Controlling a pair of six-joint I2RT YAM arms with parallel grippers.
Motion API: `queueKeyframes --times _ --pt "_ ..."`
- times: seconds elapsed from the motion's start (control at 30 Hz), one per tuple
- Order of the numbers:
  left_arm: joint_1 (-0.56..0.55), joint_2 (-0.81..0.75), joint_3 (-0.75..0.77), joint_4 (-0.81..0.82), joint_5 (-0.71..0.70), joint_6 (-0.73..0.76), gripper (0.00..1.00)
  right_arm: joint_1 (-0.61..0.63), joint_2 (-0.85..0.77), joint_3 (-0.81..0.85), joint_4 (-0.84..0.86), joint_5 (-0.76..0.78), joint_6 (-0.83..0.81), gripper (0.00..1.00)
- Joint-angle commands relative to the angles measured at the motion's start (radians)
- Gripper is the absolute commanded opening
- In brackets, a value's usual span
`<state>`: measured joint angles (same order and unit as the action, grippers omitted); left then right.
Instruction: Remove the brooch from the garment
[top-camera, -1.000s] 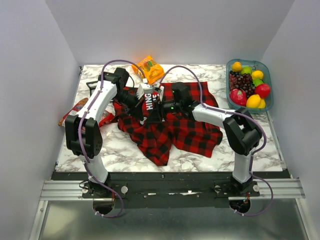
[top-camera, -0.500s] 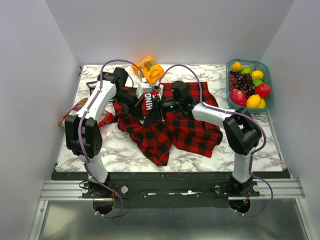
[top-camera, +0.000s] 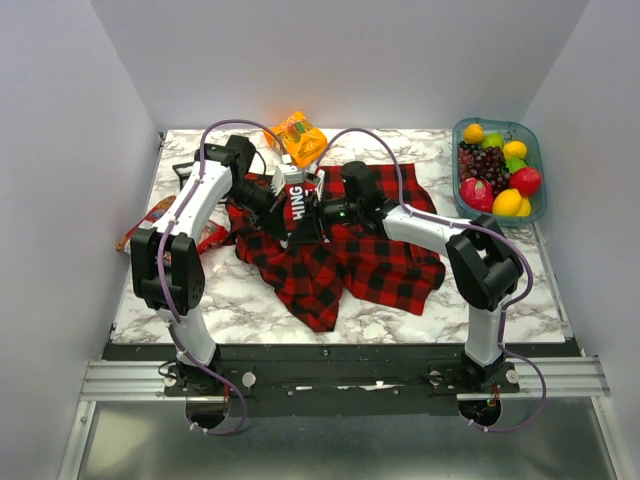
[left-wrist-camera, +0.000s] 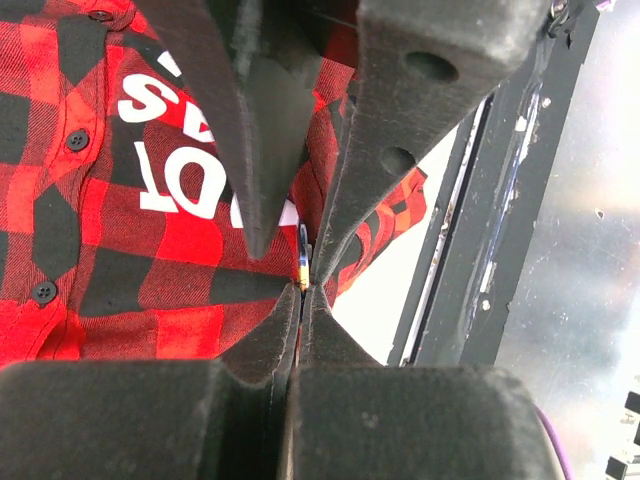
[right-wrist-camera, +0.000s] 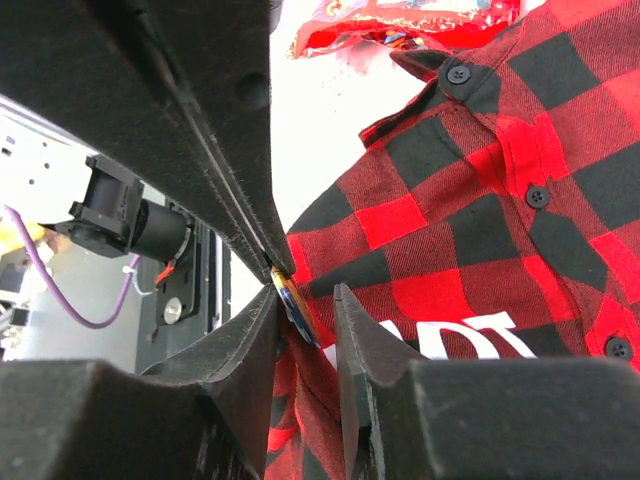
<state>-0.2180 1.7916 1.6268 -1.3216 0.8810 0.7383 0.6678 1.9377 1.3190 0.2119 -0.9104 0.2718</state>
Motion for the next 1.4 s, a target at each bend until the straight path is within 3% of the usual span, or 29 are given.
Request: queueKeyframes --times 0.0,0.5,0.67,0.8,0.93,1.07,1.2,1.37 --pt "0.008 0.005 0.015 -0.192 0.102 -0.025 0.0 0.003 0.018 0.02 -0.057 0.064 -0.083 0.35" --pt "0.017 0.019 -0.03 -0.194 0.231 -0.085 0.0 0.004 0.018 0.057 -0.1 0.22 -0.167 0.26" --pt "0.017 0.009 -0.028 -0.194 0.21 -0.08 0.0 0.009 0.02 0.071 -0.138 0.272 -0.203 0.25" --pt "0.019 -0.001 -0.01 -0.192 0.122 -0.057 0.0 0.004 -0.04 0.033 -0.21 0.283 -0.326 0.26" --pt "0.023 -0.012 0.007 -0.176 0.024 -0.034 0.0 -0.011 -0.135 -0.061 -0.249 0.17 -0.437 0.33" --pt "0.026 -0.026 0.016 -0.142 -0.019 -0.046 0.0 -0.025 -0.223 -0.127 -0.282 -0.033 -0.554 0.48" --pt "0.031 -0.035 0.016 -0.105 -0.024 -0.074 0.0 -0.025 -0.238 -0.123 -0.295 -0.03 -0.56 0.53" --pt "0.029 -0.093 -0.053 0.037 -0.031 -0.23 0.0 -0.019 -0.154 -0.04 -0.287 0.034 -0.514 0.54"
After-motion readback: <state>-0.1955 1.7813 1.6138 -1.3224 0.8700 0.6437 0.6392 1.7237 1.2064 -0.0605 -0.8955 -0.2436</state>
